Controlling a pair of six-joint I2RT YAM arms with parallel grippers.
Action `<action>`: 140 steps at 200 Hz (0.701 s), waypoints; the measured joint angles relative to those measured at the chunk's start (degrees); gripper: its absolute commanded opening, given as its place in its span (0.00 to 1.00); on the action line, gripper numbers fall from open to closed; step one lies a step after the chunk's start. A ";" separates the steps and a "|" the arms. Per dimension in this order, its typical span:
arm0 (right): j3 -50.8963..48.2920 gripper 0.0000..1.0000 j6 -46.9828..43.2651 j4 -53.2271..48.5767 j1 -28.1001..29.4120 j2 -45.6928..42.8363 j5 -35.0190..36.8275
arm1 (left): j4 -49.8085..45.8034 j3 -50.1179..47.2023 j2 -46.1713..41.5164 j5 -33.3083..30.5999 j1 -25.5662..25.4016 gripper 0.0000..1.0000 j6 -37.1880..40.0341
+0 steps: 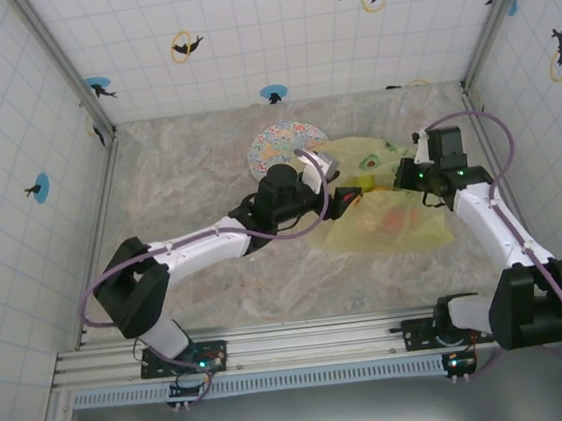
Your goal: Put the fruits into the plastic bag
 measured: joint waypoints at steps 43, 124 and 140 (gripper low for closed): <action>0.00 0.00 -0.61 -1.60 -5.68 -0.26 0.94 | -1.31 -2.12 -7.63 1.46 2.64 0.76 -3.63; -3.23 0.00 0.20 -0.55 -12.92 -0.98 0.66 | -8.22 3.54 1.14 -8.72 18.88 0.79 -11.63; -3.54 0.00 0.46 -0.17 -13.86 -0.98 0.63 | -9.99 6.93 6.91 -9.38 19.52 0.81 -10.69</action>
